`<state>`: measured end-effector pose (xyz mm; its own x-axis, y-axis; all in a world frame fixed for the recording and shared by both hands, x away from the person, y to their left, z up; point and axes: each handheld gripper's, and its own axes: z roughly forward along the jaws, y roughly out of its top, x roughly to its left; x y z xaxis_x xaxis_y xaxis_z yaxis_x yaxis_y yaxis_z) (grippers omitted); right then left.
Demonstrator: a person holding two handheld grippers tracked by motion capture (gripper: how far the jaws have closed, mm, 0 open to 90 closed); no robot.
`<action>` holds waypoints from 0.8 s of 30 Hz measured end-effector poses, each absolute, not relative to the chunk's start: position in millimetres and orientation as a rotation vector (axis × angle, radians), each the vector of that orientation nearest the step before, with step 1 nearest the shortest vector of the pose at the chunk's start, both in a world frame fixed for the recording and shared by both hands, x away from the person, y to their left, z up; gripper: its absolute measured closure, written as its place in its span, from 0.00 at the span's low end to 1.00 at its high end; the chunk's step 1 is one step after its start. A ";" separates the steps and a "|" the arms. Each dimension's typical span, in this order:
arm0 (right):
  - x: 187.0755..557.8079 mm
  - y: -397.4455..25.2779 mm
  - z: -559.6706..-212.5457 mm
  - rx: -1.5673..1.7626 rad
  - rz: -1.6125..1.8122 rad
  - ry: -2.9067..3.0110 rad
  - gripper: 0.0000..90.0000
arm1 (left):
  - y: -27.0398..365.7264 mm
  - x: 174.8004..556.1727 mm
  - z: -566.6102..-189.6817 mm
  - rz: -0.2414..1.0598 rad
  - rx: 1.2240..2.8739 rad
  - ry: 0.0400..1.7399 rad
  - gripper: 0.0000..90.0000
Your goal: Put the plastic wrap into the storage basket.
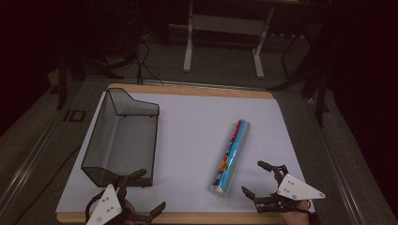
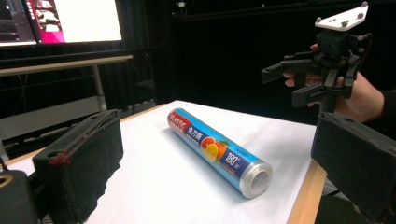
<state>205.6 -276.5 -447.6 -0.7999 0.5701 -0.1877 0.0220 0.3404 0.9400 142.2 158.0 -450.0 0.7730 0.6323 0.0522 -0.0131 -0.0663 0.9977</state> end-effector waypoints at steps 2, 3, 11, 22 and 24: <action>205.5 -276.3 -447.5 0.521 1.475 2.123 0.11 | 157.0 142.3 -450.4 0.568 1.566 0.511 0.03; 205.5 -276.3 -447.5 0.521 1.475 2.123 0.11 | 156.5 142.3 -450.4 0.567 1.568 0.510 0.03; 201.5 -273.9 -444.4 0.565 1.450 2.150 0.11 | 154.6 141.9 -450.3 0.562 1.573 0.494 0.03; 199.9 -262.8 -431.8 0.682 1.466 2.127 0.10 | 152.8 141.6 -450.4 0.545 1.577 0.488 0.03; 199.9 -260.1 -429.5 0.708 1.462 2.118 0.10 | 152.7 141.9 -450.5 0.532 1.576 0.483 0.03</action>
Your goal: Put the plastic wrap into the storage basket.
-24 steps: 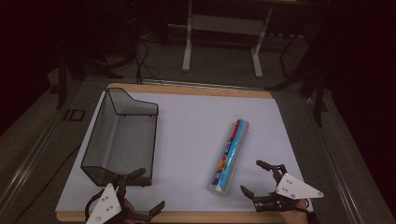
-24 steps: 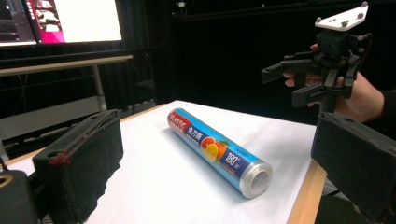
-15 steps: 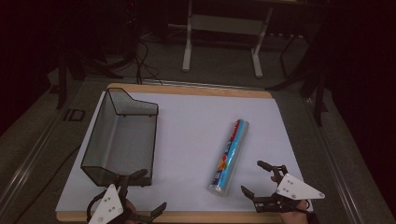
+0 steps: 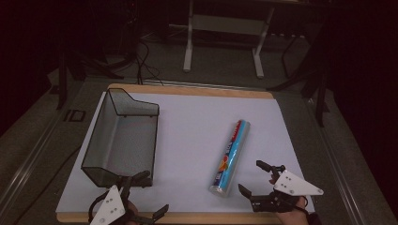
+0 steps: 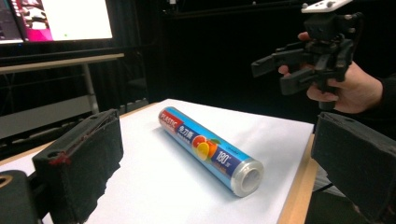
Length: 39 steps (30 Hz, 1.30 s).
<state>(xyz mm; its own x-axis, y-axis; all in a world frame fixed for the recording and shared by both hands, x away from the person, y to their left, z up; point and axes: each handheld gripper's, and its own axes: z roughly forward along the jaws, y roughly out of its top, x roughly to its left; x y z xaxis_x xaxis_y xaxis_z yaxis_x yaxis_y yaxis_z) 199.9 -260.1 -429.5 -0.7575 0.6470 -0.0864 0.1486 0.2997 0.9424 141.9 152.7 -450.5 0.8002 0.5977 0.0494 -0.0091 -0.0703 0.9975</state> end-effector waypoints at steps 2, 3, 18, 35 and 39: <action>200.8 -257.1 -428.2 0.726 1.436 2.132 0.10 | 152.6 142.1 -450.5 0.530 1.577 0.483 0.03; 201.2 -256.3 -427.0 0.725 1.433 2.134 0.10 | 152.6 142.1 -450.6 0.526 1.577 0.482 0.03; 226.0 -232.8 -398.5 1.044 1.332 2.081 0.09 | 152.4 140.8 -450.5 0.523 1.577 0.475 0.03; 275.9 -208.1 -395.4 1.549 1.180 1.921 0.10 | 152.0 139.0 -449.9 0.517 1.580 0.467 0.03; 290.1 -204.9 -400.6 1.634 1.176 1.897 0.10 | 152.1 138.8 -449.9 0.525 1.581 0.466 0.03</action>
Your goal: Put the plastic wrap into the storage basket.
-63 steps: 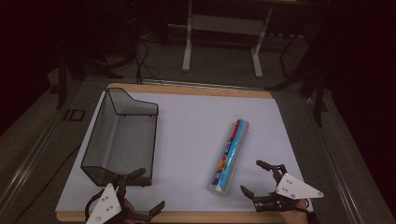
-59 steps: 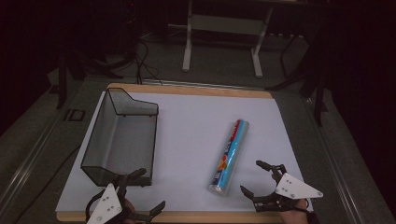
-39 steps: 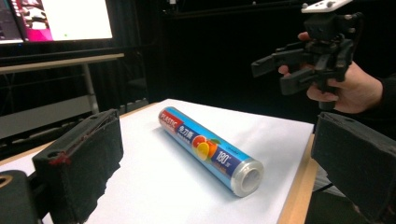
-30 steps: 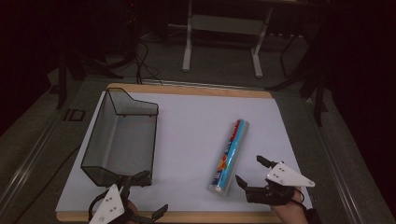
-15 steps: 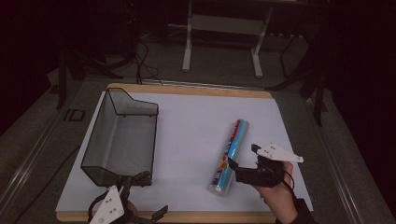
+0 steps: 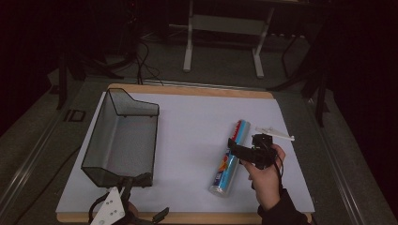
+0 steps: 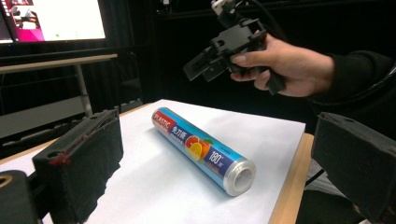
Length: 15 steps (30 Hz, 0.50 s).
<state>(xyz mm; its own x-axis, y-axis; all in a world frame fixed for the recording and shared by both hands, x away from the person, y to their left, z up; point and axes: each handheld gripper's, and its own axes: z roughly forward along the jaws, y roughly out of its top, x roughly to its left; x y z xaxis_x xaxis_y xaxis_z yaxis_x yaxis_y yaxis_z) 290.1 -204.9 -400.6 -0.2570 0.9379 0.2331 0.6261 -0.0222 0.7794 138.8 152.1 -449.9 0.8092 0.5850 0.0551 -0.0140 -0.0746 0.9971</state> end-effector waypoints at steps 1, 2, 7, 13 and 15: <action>290.1 -204.9 -400.6 1.634 1.176 1.897 0.10 | 152.1 138.8 -449.9 0.525 1.581 0.466 0.03; 292.0 -204.5 -402.0 1.647 1.180 1.893 0.10 | 152.2 138.7 -449.9 0.523 1.583 0.467 0.03; 310.4 -201.3 -417.0 1.793 1.122 1.876 0.10 | 152.1 138.5 -449.8 0.520 1.580 0.466 0.03; 335.1 -200.0 -438.7 1.989 1.063 1.820 0.10 | 150.8 137.4 -450.0 0.543 1.594 0.462 0.03; 340.6 -200.5 -444.0 2.026 1.037 1.794 0.12 | 150.7 137.3 -449.9 0.538 1.592 0.458 0.03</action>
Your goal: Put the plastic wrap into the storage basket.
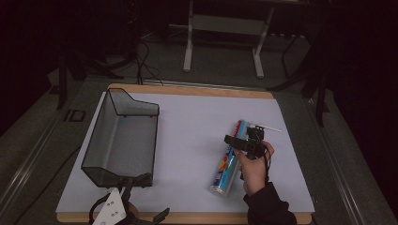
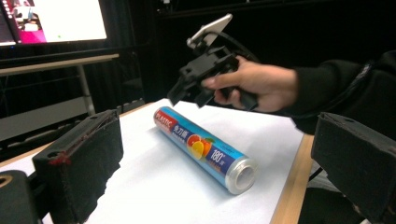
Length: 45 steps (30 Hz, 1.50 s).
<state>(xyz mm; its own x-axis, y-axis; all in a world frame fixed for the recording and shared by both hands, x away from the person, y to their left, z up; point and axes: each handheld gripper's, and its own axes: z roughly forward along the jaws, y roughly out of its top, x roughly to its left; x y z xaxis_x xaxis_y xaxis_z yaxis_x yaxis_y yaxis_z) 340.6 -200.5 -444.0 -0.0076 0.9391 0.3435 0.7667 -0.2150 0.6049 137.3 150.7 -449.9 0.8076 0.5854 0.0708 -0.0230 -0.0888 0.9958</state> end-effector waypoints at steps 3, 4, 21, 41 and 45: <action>349.1 -201.8 -452.7 2.080 0.991 1.767 0.12 | 150.9 137.1 -449.9 0.535 1.592 0.456 0.03; 351.8 -202.0 -455.8 2.095 0.977 1.764 0.12 | 150.9 137.1 -449.9 0.532 1.589 0.457 0.03; 378.6 -200.6 -494.8 2.364 0.768 1.771 0.14 | 149.7 135.4 -449.7 0.547 1.589 0.452 0.03; 386.7 -208.2 -502.6 2.488 0.720 1.838 0.33 | 149.5 134.3 -449.8 0.569 1.581 0.460 0.03; 386.8 -203.2 -500.7 2.454 0.749 1.877 0.34 | 148.7 134.6 -449.9 0.565 1.586 0.459 0.03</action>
<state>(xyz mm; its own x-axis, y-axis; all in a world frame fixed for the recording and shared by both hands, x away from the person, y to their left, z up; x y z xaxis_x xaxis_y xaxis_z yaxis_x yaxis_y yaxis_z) 386.8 -203.2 -500.7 0.1918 0.9025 0.3857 0.9200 -0.3021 0.2495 134.6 148.7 -449.9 0.7958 0.5994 0.0865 -0.0386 -0.0923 0.9950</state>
